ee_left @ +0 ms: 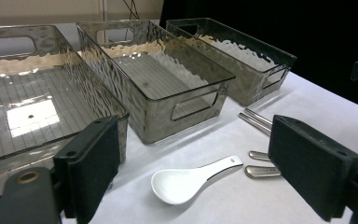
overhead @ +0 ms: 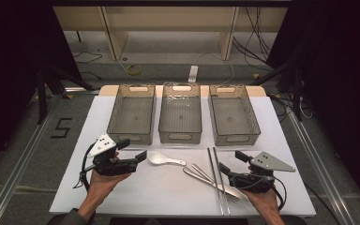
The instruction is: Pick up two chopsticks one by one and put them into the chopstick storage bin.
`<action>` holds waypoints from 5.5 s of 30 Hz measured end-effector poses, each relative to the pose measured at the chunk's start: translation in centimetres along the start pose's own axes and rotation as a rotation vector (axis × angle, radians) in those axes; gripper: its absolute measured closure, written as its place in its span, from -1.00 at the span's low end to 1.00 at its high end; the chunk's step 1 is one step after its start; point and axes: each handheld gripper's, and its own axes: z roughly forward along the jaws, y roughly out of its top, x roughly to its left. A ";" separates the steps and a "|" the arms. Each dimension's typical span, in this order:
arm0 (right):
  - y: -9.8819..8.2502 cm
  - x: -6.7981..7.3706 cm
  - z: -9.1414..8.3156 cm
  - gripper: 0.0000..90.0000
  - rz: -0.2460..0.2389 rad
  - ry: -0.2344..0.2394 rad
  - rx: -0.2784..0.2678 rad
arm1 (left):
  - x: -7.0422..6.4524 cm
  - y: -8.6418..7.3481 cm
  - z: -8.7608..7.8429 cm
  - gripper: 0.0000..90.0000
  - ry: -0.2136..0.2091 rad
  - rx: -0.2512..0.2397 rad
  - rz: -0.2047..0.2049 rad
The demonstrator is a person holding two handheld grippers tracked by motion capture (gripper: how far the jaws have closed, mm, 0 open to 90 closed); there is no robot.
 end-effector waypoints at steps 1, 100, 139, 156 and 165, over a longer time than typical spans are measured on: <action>0.1 0.0 0.0 -0.42 0.005 0.003 0.002 | 0.0 0.0 0.0 -0.64 0.000 -0.001 -0.001; 0.8 -2.2 10.7 0.66 -0.043 -0.027 0.964 | 0.1 0.3 0.2 -0.64 -0.001 0.000 0.004; 3.5 -1.3 9.2 0.92 -0.213 -0.025 0.887 | 0.1 0.3 0.4 -0.64 -0.008 0.015 0.002; 5.7 5.8 9.5 0.92 -0.540 0.171 0.838 | -1.6 0.0 2.9 -0.64 -0.115 0.172 0.113; 5.9 7.9 9.8 0.92 -0.633 0.223 0.847 | -3.2 0.0 4.5 -0.64 -0.226 0.269 0.204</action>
